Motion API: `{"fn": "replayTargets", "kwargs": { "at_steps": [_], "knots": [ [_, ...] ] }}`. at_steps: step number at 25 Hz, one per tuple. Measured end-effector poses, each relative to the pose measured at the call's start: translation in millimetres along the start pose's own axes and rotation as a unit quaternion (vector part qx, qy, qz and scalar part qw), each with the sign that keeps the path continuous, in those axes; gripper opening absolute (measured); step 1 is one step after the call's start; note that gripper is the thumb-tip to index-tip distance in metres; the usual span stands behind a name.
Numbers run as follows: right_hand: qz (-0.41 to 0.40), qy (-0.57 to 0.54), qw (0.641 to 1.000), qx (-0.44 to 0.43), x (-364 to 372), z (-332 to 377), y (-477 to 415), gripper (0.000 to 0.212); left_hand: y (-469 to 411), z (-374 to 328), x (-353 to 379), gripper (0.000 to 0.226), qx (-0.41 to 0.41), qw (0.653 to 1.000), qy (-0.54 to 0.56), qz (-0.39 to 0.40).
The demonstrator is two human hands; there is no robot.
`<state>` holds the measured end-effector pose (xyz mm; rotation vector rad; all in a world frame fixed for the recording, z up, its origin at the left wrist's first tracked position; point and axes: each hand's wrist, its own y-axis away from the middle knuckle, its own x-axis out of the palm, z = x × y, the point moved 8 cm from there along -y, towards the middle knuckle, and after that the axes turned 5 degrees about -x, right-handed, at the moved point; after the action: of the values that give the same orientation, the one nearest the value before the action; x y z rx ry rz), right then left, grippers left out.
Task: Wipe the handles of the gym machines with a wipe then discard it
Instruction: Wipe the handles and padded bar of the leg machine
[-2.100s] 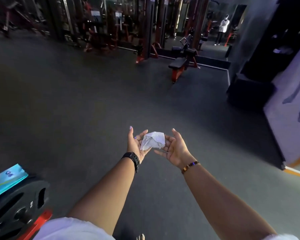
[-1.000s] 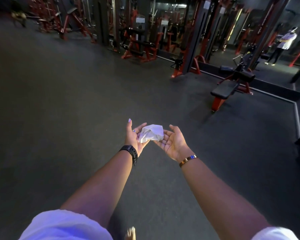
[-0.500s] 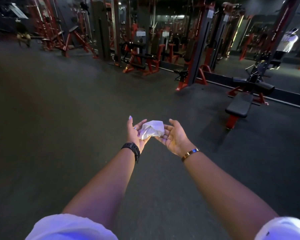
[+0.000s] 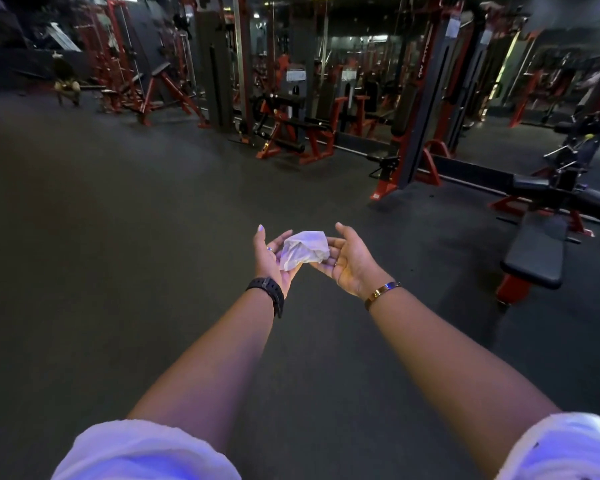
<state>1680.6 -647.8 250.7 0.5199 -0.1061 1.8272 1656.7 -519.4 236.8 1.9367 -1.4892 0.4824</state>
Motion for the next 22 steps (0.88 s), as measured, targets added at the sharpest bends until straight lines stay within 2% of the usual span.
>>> {"fn": "replayTargets", "kwargs": {
  "at_steps": [4, 10, 16, 22],
  "knots": [
    [0.004, 0.004, 1.0, 0.004, -5.2, 30.3, -117.5, 0.049, -109.9, -30.8, 18.8, 0.064, -0.003, 1.0, -0.01, -0.005],
    [0.032, 0.018, 0.999, 0.032, 15.3, 37.7, -302.8, 0.049, -286.5, -81.3, 0.6, 0.065, 0.0, 1.0, 0.014, -0.026],
    [0.022, 0.076, 0.996, 0.036, 26.9, 80.5, -504.1, 0.053, -481.9, -134.8, 8.7, 0.065, -0.025, 0.999, 0.022, -0.016],
    [0.005, -0.01, 1.0, 0.027, 17.9, 120.4, -678.7, 0.051, -659.1, -185.4, 45.9, 0.064, -0.023, 1.0, 0.013, 0.006]
  ]
}}
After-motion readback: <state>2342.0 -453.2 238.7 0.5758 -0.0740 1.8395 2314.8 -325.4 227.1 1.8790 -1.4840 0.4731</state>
